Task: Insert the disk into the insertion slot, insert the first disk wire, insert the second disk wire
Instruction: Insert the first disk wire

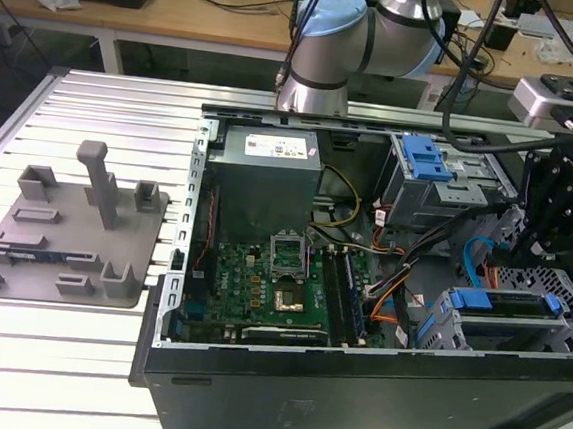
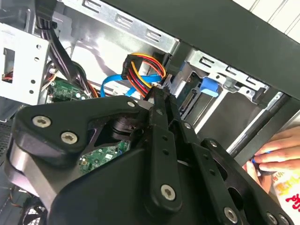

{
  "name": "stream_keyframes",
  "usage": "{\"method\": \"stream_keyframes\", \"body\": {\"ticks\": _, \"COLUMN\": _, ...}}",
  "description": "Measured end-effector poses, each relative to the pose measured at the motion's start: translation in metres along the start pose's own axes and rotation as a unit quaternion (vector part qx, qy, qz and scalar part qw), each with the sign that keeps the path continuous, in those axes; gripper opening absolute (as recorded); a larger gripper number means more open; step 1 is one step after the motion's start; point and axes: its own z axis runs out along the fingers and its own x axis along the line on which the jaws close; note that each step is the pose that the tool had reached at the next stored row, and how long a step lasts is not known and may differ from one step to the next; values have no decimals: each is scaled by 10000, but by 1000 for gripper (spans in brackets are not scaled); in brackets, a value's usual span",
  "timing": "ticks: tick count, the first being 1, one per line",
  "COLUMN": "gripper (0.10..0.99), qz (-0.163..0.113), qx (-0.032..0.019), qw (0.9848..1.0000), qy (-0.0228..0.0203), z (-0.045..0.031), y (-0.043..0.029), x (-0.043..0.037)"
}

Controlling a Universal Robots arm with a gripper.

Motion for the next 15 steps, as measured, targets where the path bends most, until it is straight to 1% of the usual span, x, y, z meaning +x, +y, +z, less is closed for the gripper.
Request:
{"method": "stream_keyframes", "body": {"ticks": 4, "gripper": 169, "qz": -2, "qx": 0, "qw": 10000, "qy": 1, "z": 1, "y": -2, "x": 11}}
{"method": "stream_keyframes", "body": {"ticks": 8, "gripper": 169, "qz": -1, "qx": -3, "qw": 10000, "qy": 1, "z": 5, "y": -8, "x": 59}}
{"method": "stream_keyframes", "body": {"ticks": 11, "gripper": 169, "qz": -2, "qx": -11, "qw": 10000, "qy": 1, "z": 15, "y": -37, "x": 158}}
{"method": "stream_keyframes", "body": {"ticks": 15, "gripper": 169, "qz": -3, "qx": -11, "qw": 10000, "qy": 0, "z": 23, "y": -42, "x": 240}}
